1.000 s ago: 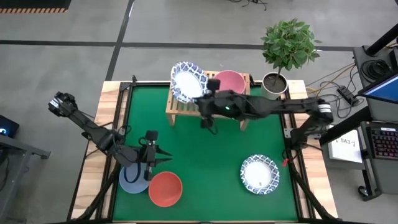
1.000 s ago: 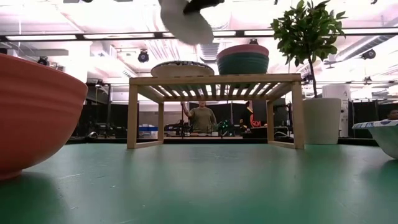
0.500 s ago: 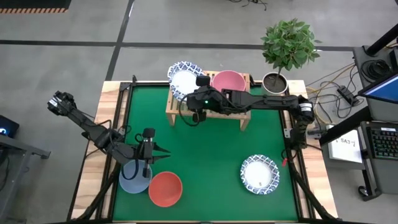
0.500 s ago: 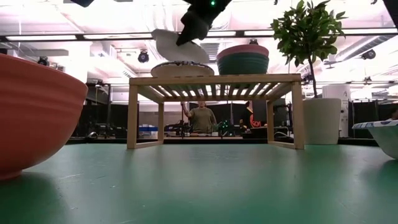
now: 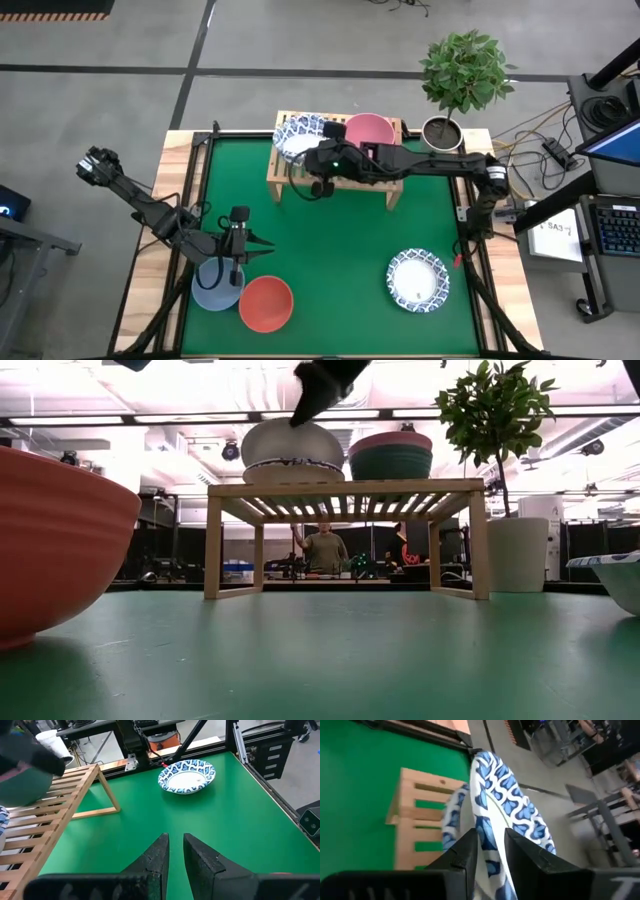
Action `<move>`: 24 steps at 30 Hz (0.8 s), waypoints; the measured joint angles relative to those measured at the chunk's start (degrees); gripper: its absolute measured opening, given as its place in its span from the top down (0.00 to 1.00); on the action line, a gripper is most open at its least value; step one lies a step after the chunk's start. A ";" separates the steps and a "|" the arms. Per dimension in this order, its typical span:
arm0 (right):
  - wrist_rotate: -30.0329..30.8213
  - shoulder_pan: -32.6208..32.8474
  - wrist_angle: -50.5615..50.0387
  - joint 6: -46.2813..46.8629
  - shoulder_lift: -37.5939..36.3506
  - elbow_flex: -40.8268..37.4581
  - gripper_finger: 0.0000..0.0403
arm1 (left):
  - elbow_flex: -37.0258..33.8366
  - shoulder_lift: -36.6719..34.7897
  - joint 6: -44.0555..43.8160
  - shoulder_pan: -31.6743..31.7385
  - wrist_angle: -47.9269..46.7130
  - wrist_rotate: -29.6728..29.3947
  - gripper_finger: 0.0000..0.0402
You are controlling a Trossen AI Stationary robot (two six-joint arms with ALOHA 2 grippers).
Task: Place and stack bowls onto a shelf
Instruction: Stack the white patterned bowl on top of the white patterned bowls on the shelf
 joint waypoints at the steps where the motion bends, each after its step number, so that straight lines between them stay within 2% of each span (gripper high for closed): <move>1: -0.04 0.48 -1.46 1.63 -0.32 0.45 0.78 | 0.00 0.00 0.00 0.00 0.00 0.00 0.90; 5: -0.18 2.26 -4.63 6.18 -1.04 2.60 0.78 | 0.00 0.02 0.22 0.00 0.03 0.00 0.90; 12: -0.19 3.53 -2.46 6.91 -1.14 2.42 0.79 | 0.00 0.02 0.22 0.02 0.24 0.00 0.90; 19: -0.11 2.41 6.18 7.56 -0.67 0.13 0.91 | 0.00 0.02 0.24 0.02 0.24 0.00 0.90; 24: -0.13 1.17 9.94 8.42 -0.55 -4.66 0.97 | 0.00 0.04 0.24 0.02 0.25 0.00 0.90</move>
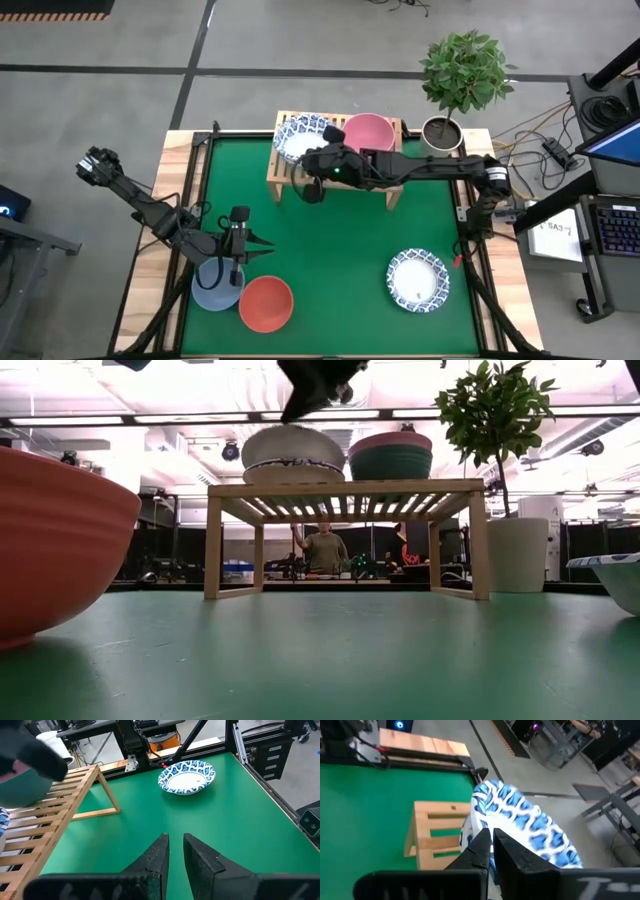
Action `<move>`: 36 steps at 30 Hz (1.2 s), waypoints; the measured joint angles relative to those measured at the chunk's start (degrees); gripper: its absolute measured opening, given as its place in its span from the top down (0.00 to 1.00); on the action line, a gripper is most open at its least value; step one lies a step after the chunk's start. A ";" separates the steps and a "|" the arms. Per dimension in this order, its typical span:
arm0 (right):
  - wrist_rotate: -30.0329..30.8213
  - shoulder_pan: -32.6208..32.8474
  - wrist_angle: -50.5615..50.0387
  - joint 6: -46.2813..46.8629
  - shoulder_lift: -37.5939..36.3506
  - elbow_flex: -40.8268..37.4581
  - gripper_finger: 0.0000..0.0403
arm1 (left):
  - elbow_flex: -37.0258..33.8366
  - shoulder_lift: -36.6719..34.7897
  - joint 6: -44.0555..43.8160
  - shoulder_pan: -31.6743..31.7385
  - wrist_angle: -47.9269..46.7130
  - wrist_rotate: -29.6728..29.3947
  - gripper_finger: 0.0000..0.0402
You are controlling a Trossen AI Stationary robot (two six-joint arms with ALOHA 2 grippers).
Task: Place and stack bowls onto a shelf
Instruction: Stack the white patterned bowl on top of the white patterned bowls on the shelf, then stack the orange bowl on top of the pink bowl on the shelf
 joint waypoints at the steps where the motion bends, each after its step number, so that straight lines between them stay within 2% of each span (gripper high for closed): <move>1: -0.01 -0.24 0.38 0.43 0.00 -0.78 0.98 | 0.00 0.00 0.08 0.00 0.00 0.00 0.90; 14: -0.07 1.70 0.89 0.62 -1.13 -3.05 0.98 | 0.00 0.02 0.61 0.00 0.30 0.02 0.90; 22: -0.78 10.64 -4.17 2.14 -9.24 -7.42 0.98 | 0.00 0.07 -0.31 0.09 0.31 0.02 0.90; 27: -0.57 17.59 -6.49 7.76 -19.00 -16.63 0.98 | 0.00 0.35 -0.41 0.11 2.13 0.07 0.90; 30: -3.27 22.09 -5.67 12.37 -25.52 -24.75 0.98 | 0.00 0.35 -0.28 0.22 3.61 0.07 0.90; 33: -4.61 26.91 -1.64 15.62 -31.12 -33.62 0.98 | 0.00 0.35 -0.95 0.22 5.84 0.11 0.90; 36: -4.59 31.20 6.69 16.22 -35.85 -42.32 0.98 | 0.00 0.64 -3.83 0.22 8.53 0.08 0.90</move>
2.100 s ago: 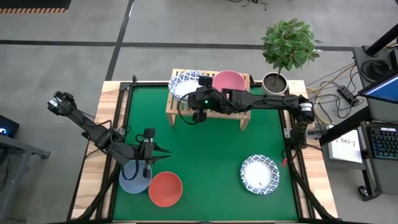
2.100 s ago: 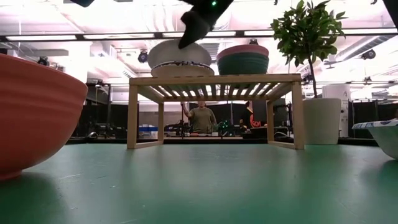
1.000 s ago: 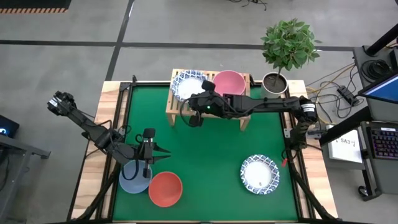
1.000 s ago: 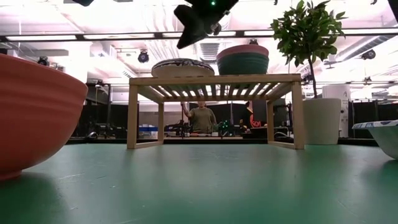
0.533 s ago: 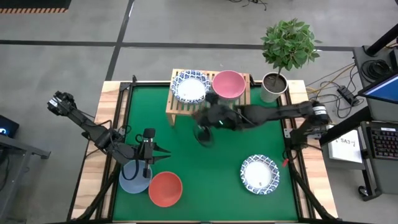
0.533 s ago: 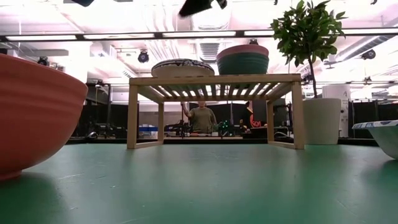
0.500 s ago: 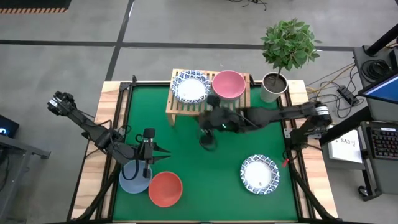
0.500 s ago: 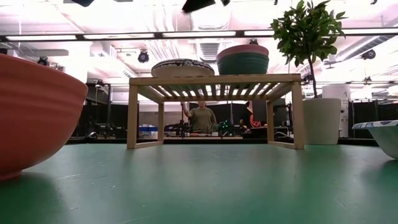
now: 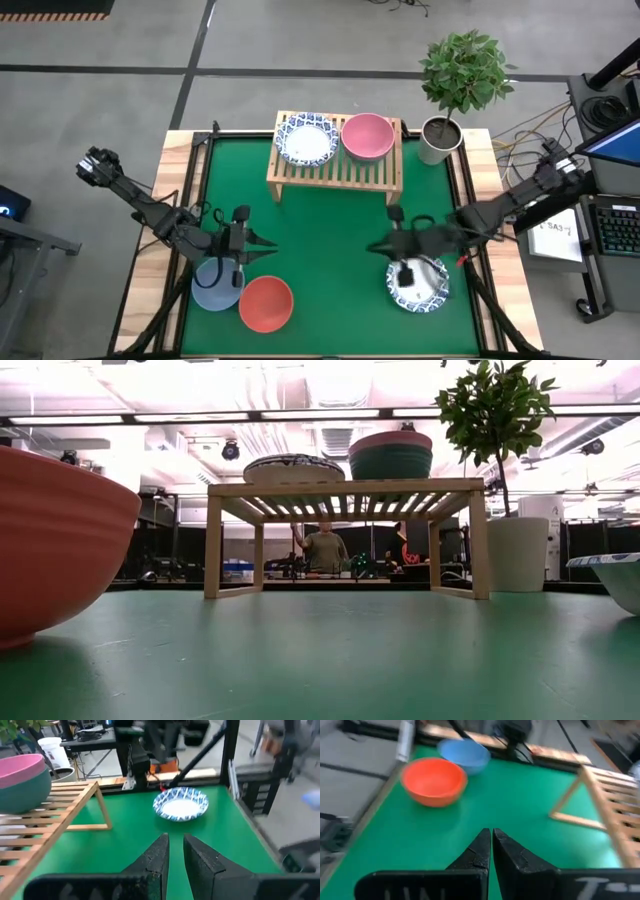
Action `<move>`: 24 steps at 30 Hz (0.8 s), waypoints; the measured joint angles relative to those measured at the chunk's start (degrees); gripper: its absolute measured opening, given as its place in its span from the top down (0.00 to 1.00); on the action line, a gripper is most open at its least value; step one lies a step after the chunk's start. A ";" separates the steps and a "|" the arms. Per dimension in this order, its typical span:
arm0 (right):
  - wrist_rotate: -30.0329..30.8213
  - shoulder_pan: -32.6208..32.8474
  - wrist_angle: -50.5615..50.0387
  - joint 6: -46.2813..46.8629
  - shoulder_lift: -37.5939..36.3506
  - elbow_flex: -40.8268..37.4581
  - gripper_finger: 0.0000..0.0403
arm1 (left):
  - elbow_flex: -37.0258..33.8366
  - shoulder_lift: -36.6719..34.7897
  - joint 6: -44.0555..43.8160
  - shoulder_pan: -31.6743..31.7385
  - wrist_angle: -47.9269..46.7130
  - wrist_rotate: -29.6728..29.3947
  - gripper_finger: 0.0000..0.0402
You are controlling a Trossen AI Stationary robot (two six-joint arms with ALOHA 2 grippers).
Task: Place and stack bowls onto a shelf
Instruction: Stack the orange bowl on top of the pink bowl on the shelf
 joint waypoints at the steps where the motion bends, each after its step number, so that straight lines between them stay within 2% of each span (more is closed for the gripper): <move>1: -0.08 1.14 2.93 -0.08 -1.43 -2.61 0.98 | 0.00 0.40 -1.06 0.00 1.25 -0.01 0.90; 8: -0.15 4.06 17.37 -2.81 -9.28 -16.66 0.98 | -0.01 6.61 -5.48 0.00 7.96 0.10 0.90; 13: -0.45 3.98 19.97 -5.37 -14.26 -22.36 0.98 | 3.41 11.65 -12.45 0.00 6.87 0.26 0.90; 16: -0.61 3.98 20.32 -7.59 -17.42 -23.79 0.98 | 8.51 14.17 -17.25 0.00 0.68 0.49 0.90; 20: -1.94 3.98 19.90 -11.28 -21.15 -24.57 0.98 | 17.77 18.23 -24.13 0.00 -13.73 1.13 0.90; 22: -3.58 3.98 19.59 -12.27 -22.69 -24.71 0.98 | 22.78 20.81 -29.69 0.02 -21.50 3.15 0.90; 24: -4.79 3.99 19.37 -12.24 -23.95 -24.72 0.98 | 27.59 23.84 -37.53 0.04 -30.60 8.25 0.90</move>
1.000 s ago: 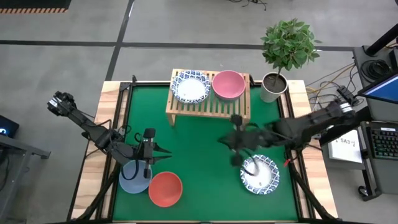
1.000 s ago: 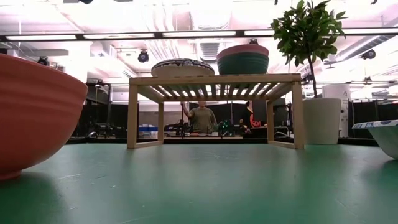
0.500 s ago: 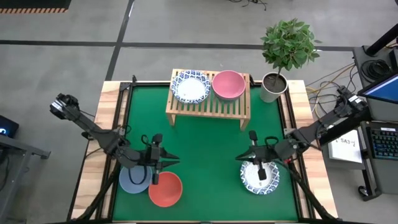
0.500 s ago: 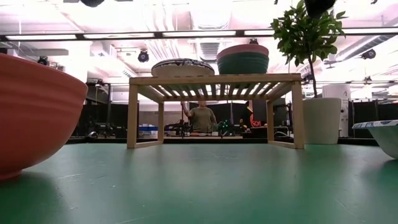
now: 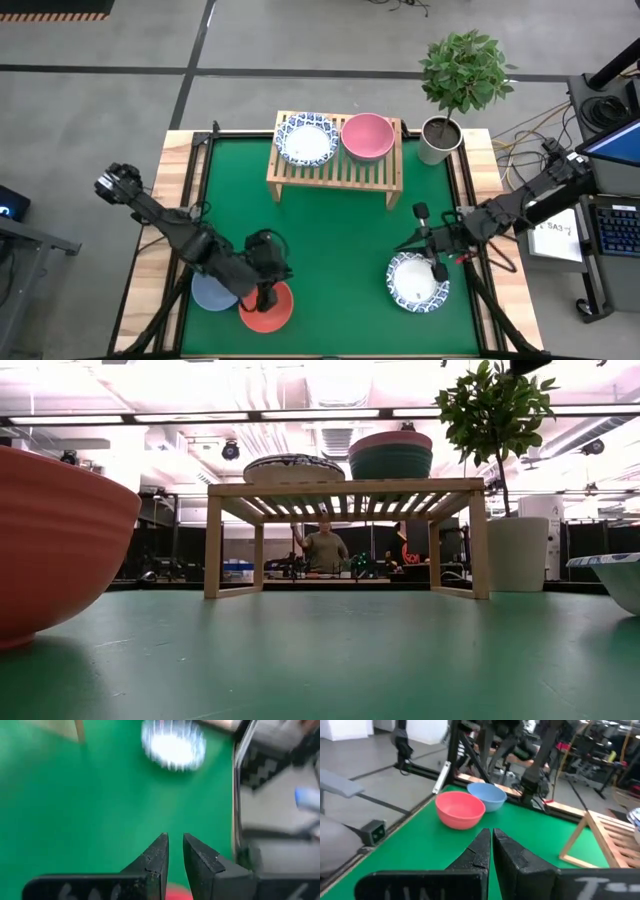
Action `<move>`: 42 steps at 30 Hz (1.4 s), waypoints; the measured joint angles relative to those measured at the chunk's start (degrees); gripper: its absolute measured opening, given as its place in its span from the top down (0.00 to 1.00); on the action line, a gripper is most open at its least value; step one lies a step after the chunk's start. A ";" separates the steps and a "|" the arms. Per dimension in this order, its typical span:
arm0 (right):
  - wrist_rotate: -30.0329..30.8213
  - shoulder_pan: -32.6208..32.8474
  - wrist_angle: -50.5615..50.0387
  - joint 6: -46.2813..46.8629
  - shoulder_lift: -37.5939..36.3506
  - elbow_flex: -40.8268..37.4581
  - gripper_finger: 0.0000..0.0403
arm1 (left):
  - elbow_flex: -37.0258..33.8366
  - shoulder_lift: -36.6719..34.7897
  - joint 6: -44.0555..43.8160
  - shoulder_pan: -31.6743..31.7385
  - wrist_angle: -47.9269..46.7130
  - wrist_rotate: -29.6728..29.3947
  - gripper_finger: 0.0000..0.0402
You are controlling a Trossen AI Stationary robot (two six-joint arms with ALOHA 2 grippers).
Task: Place and stack bowls onto a shelf
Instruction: Stack the orange bowl on top of the pink bowl on the shelf
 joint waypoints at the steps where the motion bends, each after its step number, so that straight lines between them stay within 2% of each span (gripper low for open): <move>1: -0.29 0.01 -0.54 0.19 -0.52 -0.07 0.98 | 2.51 1.76 -4.20 0.00 -4.59 3.52 0.90; 4: -0.36 0.01 -2.42 0.80 -1.12 -0.49 0.98 | 8.59 6.89 -15.16 -0.03 -15.93 15.04 0.89; 6: -0.36 0.01 -2.63 0.76 -1.13 -1.14 0.98 | 11.54 10.33 -18.71 -0.40 -19.84 21.31 0.86; 9: -0.35 -0.01 -2.46 0.14 -1.05 -1.57 0.98 | 15.24 15.18 -19.86 -1.08 -21.25 28.87 0.81; 12: -0.34 -0.01 -1.96 -0.03 -0.89 -1.58 0.98 | 18.93 19.69 -18.92 -1.83 -22.27 32.80 0.74; 17: -0.42 -0.01 -2.11 -0.58 -0.92 -1.38 0.98 | 23.21 25.78 -16.03 -3.28 -25.53 33.85 0.62; 20: -1.67 -0.01 -2.59 -0.68 -0.89 -1.38 0.98 | 23.95 28.53 -14.09 -3.94 -25.52 33.85 0.58; 33: -1.67 -0.01 -2.42 -0.99 -1.07 -1.36 0.98 | 24.10 37.34 -8.49 -5.05 -25.45 33.56 0.61; 37: -1.67 -0.01 -2.46 -0.59 -1.31 -1.36 0.98 | 24.08 38.24 -6.77 -5.14 -25.43 33.39 0.69; 42: -1.67 -0.01 -2.44 -0.61 -1.33 -1.36 0.98 | 24.10 37.85 -6.01 -5.16 -25.68 34.97 0.94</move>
